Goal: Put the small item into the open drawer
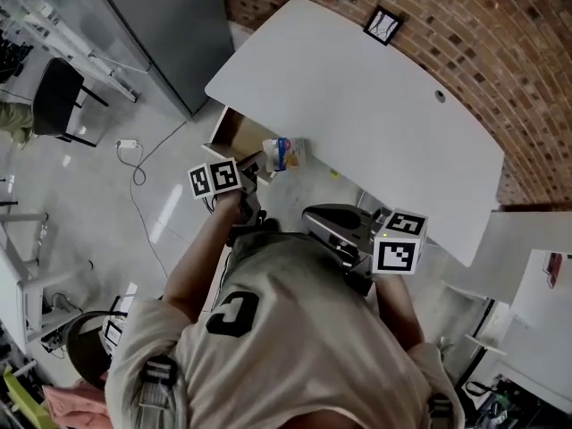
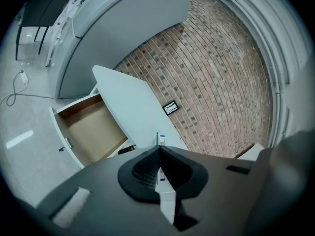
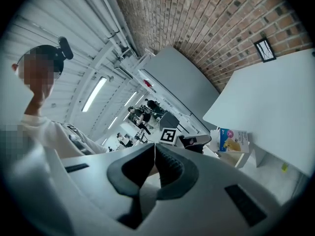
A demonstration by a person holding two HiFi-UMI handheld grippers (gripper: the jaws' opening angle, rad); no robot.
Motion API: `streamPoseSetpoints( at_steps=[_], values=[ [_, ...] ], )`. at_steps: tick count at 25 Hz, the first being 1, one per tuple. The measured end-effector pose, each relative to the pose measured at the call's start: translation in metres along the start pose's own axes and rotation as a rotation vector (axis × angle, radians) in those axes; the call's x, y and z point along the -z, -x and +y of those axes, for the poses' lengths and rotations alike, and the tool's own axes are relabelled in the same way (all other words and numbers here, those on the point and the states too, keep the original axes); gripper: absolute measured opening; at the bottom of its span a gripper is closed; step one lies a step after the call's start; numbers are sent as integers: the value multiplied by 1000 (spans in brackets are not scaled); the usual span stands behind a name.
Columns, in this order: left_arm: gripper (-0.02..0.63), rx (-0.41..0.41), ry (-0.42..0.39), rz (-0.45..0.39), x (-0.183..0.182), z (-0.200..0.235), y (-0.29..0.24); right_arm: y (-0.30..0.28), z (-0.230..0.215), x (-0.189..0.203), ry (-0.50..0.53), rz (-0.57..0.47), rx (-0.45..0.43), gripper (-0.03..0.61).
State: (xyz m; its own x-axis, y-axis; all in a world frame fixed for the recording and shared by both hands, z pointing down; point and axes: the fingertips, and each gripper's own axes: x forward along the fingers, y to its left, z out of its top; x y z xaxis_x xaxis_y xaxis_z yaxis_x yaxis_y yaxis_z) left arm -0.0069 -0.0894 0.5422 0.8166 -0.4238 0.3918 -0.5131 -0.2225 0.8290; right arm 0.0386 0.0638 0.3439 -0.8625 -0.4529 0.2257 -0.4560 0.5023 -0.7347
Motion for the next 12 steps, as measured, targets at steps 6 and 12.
streamPoseSetpoints(
  at_steps=[6, 12],
  values=[
    [2, 26, -6, -19, -3, 3, 18, -4, 2, 6, -15, -25, 14, 6],
    [2, 2, 7, -68, -7, 22, 56, -26, 10, 11, 9, 35, -22, 6]
  ],
)
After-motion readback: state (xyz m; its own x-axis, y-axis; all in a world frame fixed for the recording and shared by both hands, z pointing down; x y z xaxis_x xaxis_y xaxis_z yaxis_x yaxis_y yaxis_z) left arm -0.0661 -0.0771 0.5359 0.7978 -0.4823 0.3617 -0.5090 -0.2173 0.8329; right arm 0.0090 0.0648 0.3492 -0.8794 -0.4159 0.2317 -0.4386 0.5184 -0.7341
